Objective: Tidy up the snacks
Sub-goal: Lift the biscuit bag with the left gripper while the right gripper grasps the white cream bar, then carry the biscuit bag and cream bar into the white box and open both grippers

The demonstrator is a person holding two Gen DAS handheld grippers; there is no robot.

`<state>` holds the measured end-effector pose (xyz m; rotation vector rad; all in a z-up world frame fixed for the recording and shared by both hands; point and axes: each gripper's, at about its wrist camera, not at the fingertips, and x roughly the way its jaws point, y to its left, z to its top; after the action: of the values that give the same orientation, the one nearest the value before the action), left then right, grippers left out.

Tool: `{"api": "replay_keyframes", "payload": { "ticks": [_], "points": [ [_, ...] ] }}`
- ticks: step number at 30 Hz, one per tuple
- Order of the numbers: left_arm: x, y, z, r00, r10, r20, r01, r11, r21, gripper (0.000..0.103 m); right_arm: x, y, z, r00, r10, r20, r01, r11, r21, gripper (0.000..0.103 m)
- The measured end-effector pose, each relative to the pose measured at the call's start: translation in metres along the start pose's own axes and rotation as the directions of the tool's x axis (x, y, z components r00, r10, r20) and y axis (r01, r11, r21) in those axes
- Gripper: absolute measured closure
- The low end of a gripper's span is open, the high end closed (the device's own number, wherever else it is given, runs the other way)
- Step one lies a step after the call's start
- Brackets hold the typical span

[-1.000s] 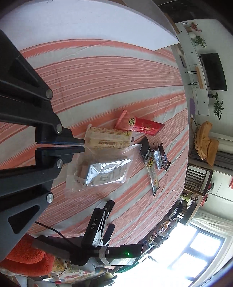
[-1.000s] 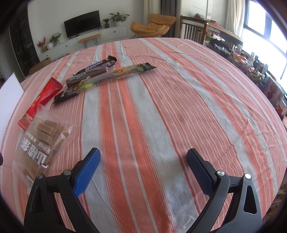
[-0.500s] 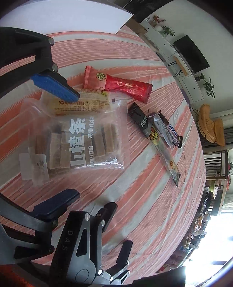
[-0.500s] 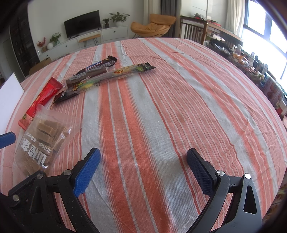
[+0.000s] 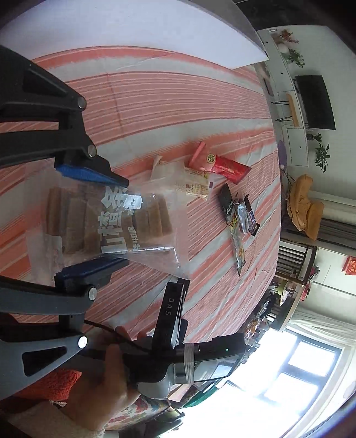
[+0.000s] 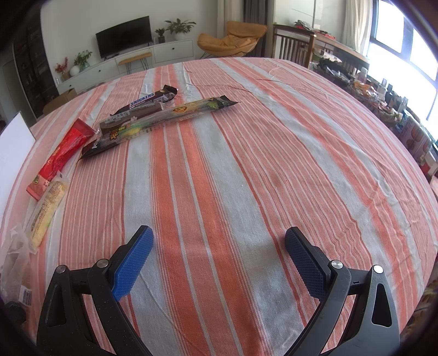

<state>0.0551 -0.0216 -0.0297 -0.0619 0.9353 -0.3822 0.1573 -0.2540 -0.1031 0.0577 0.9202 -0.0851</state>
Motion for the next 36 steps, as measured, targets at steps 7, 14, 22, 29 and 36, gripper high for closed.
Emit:
{"api": "replay_keyframes", "payload": {
  "ticks": [7, 14, 22, 29, 36],
  "points": [
    [-0.070, 0.047, -0.024, 0.995, 0.066, 0.080, -0.055, 0.990, -0.127, 0.054, -0.021, 0.022, 0.018, 0.969, 0.226, -0.100, -0.213, 0.969, 0.121, 0.007],
    [-0.116, 0.053, -0.034, 0.985, 0.071, 0.160, -0.046, 0.987, -0.154, 0.054, -0.005, 0.168, 0.030, 0.918, 0.276, -0.284, -0.307, 0.949, -0.070, 0.009],
    [-0.164, 0.069, -0.053, 0.975, 0.098, 0.200, -0.065, 0.984, -0.166, 0.054, -0.010, 0.162, 0.014, 0.955, 0.197, -0.221, -0.223, 0.970, -0.099, 0.073],
    [-0.191, 0.079, -0.060, 0.969, 0.089, 0.232, -0.044, 0.980, -0.193, 0.054, -0.046, 0.035, -0.016, 0.744, 0.661, -0.098, -0.576, 0.709, 0.407, 0.073],
    [-0.210, 0.097, -0.051, 0.955, 0.132, 0.264, -0.068, 0.968, -0.240, 0.054, -0.096, 0.047, -0.019, 0.697, 0.714, -0.064, -0.654, 0.670, 0.351, 0.073]
  ]
}}
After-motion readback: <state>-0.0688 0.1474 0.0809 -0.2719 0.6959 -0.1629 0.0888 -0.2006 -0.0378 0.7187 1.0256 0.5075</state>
